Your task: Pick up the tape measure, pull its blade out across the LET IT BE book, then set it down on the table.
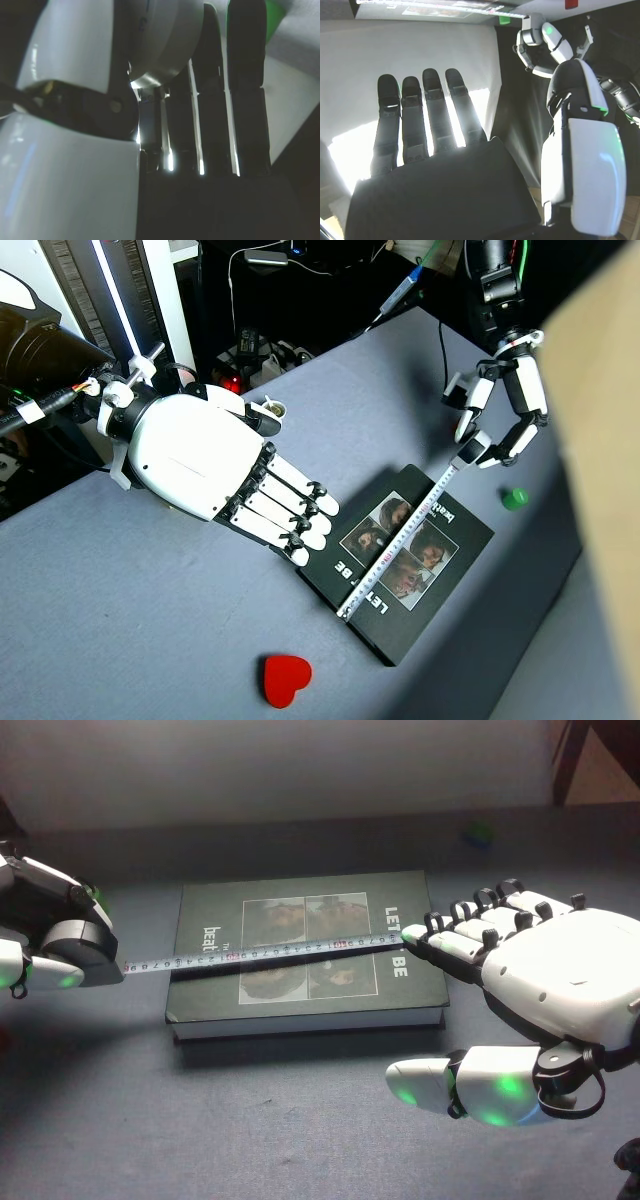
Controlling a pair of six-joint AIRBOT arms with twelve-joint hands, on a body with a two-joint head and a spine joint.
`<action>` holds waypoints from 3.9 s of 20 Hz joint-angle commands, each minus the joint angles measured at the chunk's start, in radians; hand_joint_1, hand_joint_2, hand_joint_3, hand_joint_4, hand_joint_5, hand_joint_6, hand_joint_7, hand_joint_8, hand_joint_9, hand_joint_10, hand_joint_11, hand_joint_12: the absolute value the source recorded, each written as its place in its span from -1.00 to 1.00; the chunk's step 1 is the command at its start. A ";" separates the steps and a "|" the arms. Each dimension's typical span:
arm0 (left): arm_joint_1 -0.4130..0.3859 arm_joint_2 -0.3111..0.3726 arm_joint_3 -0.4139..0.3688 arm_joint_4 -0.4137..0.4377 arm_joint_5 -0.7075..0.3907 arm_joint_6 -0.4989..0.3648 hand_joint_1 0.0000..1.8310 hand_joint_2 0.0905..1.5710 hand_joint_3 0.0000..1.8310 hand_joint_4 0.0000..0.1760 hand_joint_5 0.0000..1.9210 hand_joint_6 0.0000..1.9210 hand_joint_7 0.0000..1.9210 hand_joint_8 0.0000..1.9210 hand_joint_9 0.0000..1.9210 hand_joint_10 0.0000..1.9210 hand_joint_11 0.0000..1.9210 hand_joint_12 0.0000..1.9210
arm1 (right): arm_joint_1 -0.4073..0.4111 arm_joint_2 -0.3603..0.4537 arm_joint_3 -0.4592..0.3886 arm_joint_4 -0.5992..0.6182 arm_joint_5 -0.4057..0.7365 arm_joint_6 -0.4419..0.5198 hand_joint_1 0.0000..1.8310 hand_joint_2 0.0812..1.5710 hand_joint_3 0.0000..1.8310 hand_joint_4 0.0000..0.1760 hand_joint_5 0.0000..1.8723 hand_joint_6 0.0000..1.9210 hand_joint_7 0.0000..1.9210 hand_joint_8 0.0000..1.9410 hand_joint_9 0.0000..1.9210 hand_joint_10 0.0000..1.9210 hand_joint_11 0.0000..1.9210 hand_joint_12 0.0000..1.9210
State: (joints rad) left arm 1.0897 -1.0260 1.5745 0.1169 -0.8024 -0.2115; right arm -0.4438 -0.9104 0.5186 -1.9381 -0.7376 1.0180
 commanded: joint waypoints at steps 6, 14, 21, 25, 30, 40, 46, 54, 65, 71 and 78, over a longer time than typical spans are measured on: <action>0.008 -0.001 0.012 -0.050 -0.120 -0.026 0.52 0.32 -1.00 -1.00 0.03 -0.17 0.19 -0.28 0.06 0.14 0.03 -0.05 | 0.003 0.004 -0.006 -0.075 -0.048 0.013 -0.92 0.29 -1.00 -1.00 -0.86 -1.00 -0.85 -1.00 -0.90 -1.00 -1.00 -0.39; -0.060 0.030 -0.054 -0.034 -0.109 0.003 0.52 0.32 -1.00 -1.00 0.03 -0.15 0.18 -0.26 0.05 0.15 0.03 -0.06 | 0.002 0.004 -0.007 -0.078 -0.048 0.014 -0.91 0.29 -1.00 -1.00 -0.85 -1.00 -0.85 -1.00 -0.90 -1.00 -1.00 -0.43; -0.091 0.112 -0.198 -0.019 -0.077 0.052 0.52 0.32 -1.00 -1.00 0.02 -0.15 0.19 -0.27 0.06 0.13 0.03 -0.07 | 0.000 0.004 -0.007 -0.098 -0.048 0.024 -0.91 0.30 -1.00 -1.00 -0.85 -1.00 -0.84 -1.00 -0.90 -1.00 -1.00 -0.44; -0.046 0.169 -0.279 -0.029 -0.072 0.072 0.52 0.32 -1.00 -1.00 0.03 -0.16 0.19 -0.27 0.06 0.13 0.04 -0.07 | -0.004 0.004 -0.008 -0.139 -0.051 0.051 -0.90 0.30 -1.00 -1.00 -0.86 -1.00 -0.83 -1.00 -0.89 -1.00 -1.00 -0.43; 0.047 0.208 -0.351 -0.094 -0.089 0.102 0.52 0.31 -1.00 -1.00 0.04 -0.17 0.21 -0.33 0.07 0.12 0.04 -0.08 | -0.008 0.005 -0.008 -0.142 -0.054 0.057 -0.90 0.30 -1.00 -1.00 -0.86 -1.00 -0.83 -1.00 -0.89 -1.00 -1.00 -0.39; 0.186 0.216 -0.420 -0.200 -0.150 0.121 0.52 0.31 -1.00 -1.00 0.05 -0.17 0.21 -0.32 0.06 0.13 0.04 -0.08 | -0.016 0.005 -0.008 -0.144 -0.052 0.064 -0.90 0.30 -1.00 -1.00 -0.86 -1.00 -0.82 -1.00 -0.88 -1.00 -1.00 -0.41; 0.219 0.182 -0.447 -0.241 -0.169 0.153 0.52 0.33 -1.00 -1.00 0.02 -0.15 0.18 -0.26 0.05 0.15 0.03 -0.05 | -0.018 0.005 -0.009 -0.146 -0.050 0.066 -0.90 0.30 -1.00 -1.00 -0.85 -1.00 -0.81 -1.00 -0.85 -0.99 -1.00 -0.33; 0.214 0.142 -0.451 -0.241 -0.167 0.179 0.51 0.33 -1.00 -1.00 0.00 -0.09 0.18 -0.27 0.04 0.14 0.00 -0.06 | -0.023 0.005 -0.009 -0.149 -0.048 0.067 -0.90 0.30 -1.00 -1.00 -0.85 -1.00 -0.82 -1.00 -0.86 -1.00 -1.00 -0.35; 0.218 0.146 -0.436 -0.242 -0.167 0.179 -0.28 0.33 -1.00 -1.00 -0.41 -1.00 -0.38 -1.00 -0.44 -1.00 -0.58 -0.41 | -0.026 0.005 -0.010 -0.155 -0.049 0.070 -0.89 0.31 -1.00 -1.00 -0.84 -1.00 -0.82 -1.00 -0.86 -1.00 -1.00 -0.39; 0.155 0.200 -0.392 -0.257 -0.137 0.246 -0.43 0.21 -1.00 -1.00 -0.71 -1.00 -0.66 -1.00 -0.70 -1.00 -0.84 -0.37 | -0.029 0.005 -0.011 -0.157 -0.049 0.070 -0.89 0.31 -1.00 -1.00 -0.84 -1.00 -0.82 -1.00 -0.86 -1.00 -1.00 -0.37; -0.085 0.204 -0.343 -0.178 0.039 0.310 -0.51 0.19 -0.99 -0.80 -0.75 -0.99 -0.71 -0.99 -0.71 -0.98 -0.90 -0.32 | -0.031 0.005 -0.011 -0.158 -0.049 0.070 -0.88 0.34 -1.00 -1.00 -0.76 -0.99 -0.75 -0.99 -0.82 -0.99 -1.00 -0.27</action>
State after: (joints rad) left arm 0.9894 -0.8200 1.2312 -0.0433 -0.6788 0.1051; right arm -0.4801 -0.9096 0.5129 -2.0365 -0.7338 1.0809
